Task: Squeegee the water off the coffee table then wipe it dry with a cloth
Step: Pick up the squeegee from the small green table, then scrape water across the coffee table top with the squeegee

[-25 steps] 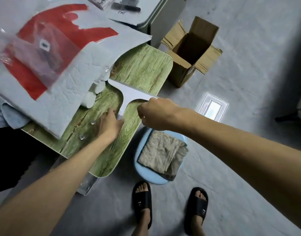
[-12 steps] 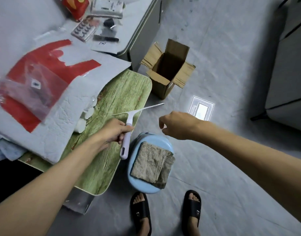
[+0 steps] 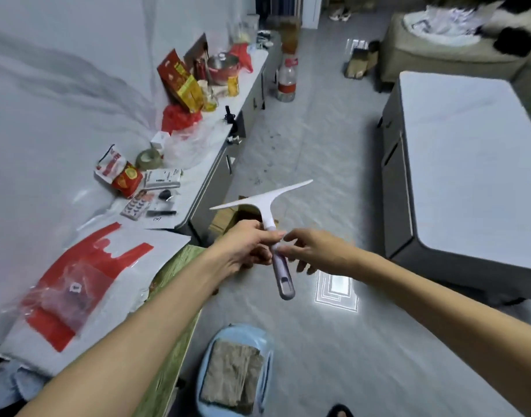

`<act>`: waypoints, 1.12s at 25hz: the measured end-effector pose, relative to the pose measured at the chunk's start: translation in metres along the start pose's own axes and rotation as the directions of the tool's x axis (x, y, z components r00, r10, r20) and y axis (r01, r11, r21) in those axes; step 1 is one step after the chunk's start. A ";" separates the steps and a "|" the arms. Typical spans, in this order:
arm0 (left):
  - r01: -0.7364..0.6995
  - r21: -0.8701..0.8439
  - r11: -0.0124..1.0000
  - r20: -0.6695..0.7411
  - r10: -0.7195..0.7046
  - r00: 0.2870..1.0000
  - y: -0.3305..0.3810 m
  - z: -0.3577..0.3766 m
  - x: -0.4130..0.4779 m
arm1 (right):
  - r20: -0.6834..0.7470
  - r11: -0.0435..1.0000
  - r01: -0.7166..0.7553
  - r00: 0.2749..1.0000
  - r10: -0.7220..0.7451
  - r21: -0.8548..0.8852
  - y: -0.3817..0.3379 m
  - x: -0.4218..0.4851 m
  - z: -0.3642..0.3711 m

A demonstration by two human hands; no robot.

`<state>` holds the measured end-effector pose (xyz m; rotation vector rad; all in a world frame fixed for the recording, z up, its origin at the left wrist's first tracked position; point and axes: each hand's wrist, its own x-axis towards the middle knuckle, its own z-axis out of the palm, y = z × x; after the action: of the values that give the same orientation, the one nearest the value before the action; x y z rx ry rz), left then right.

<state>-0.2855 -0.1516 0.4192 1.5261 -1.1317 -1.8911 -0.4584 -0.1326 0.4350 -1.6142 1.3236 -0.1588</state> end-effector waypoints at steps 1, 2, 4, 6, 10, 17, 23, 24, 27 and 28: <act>-0.024 -0.002 1.000 -0.002 0.024 1.000 0.023 0.022 0.000 | -0.041 1.000 -0.004 0.999 0.005 0.027 0.002 -0.014 -0.023; -0.046 -0.004 0.999 -0.003 0.046 0.999 0.046 0.048 0.000 | -0.079 0.998 -0.010 0.997 0.015 0.067 0.007 -0.030 -0.050; -0.098 -0.013 0.995 0.013 0.098 0.995 0.088 0.099 0.005 | -0.117 0.988 -0.003 0.993 0.021 0.156 0.015 -0.060 -0.104; -0.134 -0.009 0.991 0.025 0.134 0.991 0.119 0.136 0.012 | -0.158 0.989 0.029 0.987 -0.007 0.142 0.019 -0.080 -0.143; -0.198 0.101 0.975 0.024 0.196 0.980 0.181 0.203 0.045 | -0.263 0.999 0.036 0.964 -0.027 0.030 0.034 -0.103 -0.221; -0.254 0.326 0.910 0.173 0.207 0.963 0.266 0.257 0.161 | -0.492 0.945 -0.127 0.870 -0.040 -0.301 0.095 -0.051 -0.337; -0.386 0.655 0.650 0.243 0.302 0.922 0.380 0.285 0.330 | -0.602 0.888 -0.397 0.776 0.190 -0.231 0.154 0.039 -0.491; -0.426 0.719 0.548 0.284 0.328 0.901 0.401 0.291 0.355 | -0.607 0.878 -0.432 0.760 0.232 -0.207 0.160 0.048 -0.516; -0.508 0.789 0.345 0.401 0.337 0.852 0.446 0.302 0.398 | -0.588 0.856 -0.477 0.757 0.285 -0.198 0.173 0.063 -0.568; -0.529 0.798 0.287 0.437 0.328 0.837 0.466 0.309 0.427 | -0.576 0.845 -0.502 0.752 0.320 -0.186 0.181 0.076 -0.595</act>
<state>-0.7651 -0.6436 0.5703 1.1937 -2.6600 -0.9822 -0.9275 -0.5298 0.5578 -1.5483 2.2193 -0.1084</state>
